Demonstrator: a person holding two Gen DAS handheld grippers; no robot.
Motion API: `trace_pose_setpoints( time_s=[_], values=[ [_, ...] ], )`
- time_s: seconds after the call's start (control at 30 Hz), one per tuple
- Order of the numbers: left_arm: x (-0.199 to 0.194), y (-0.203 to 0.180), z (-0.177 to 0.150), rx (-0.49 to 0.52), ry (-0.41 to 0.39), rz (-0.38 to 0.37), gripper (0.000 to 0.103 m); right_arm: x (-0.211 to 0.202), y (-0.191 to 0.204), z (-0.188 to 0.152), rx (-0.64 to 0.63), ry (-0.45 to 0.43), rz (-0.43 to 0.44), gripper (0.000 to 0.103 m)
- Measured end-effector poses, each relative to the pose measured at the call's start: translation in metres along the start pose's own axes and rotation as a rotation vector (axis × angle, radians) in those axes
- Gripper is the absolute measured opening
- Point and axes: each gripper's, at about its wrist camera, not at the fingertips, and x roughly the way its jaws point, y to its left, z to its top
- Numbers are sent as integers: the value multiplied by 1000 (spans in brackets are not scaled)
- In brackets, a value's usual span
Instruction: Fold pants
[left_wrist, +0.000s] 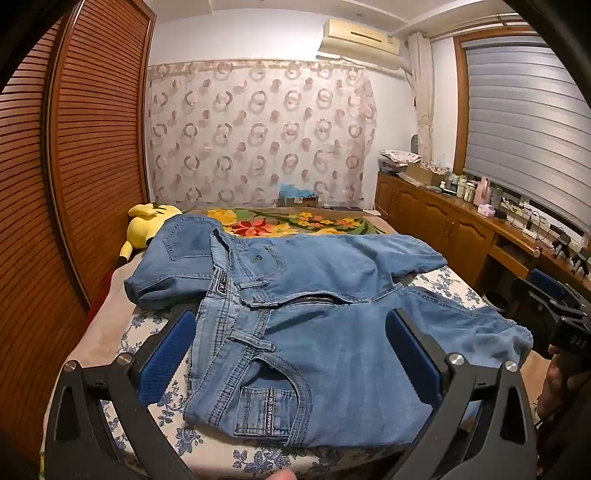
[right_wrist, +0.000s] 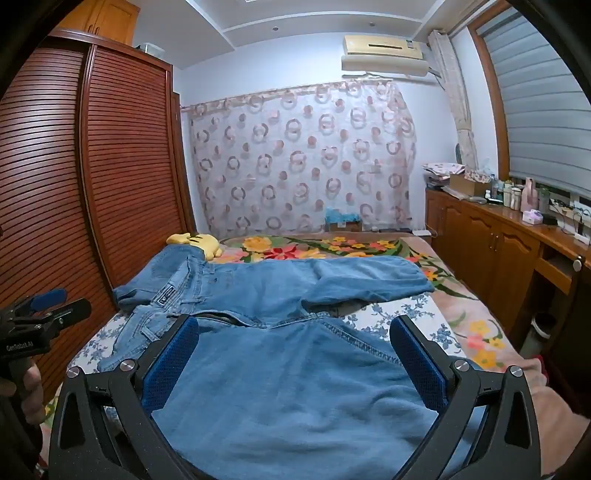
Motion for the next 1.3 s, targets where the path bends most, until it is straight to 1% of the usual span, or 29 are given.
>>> trace_pose_setpoints(
  time_s=[0.07, 0.1, 0.23, 0.33, 1.23, 1.3],
  values=[
    [-1, 1, 0, -1, -3, -1, 103, -1, -1, 0, 3, -3, 2, 103],
    [-1, 1, 0, -1, -5, -1, 103, 0, 0, 0, -7, 10, -4, 103],
    [-3, 3, -1, 0, -6, -2, 103, 1, 1, -1, -8, 9, -3, 103],
    [-2, 0, -1, 5, 8, 2, 103, -1, 1, 0, -6, 9, -1, 103],
    [0, -2, 2, 12, 13, 3, 103, 1, 1, -1, -5, 13, 1, 103],
    [2, -3, -2, 12, 13, 3, 103, 1, 1, -1, -5, 13, 1, 103]
  ],
)
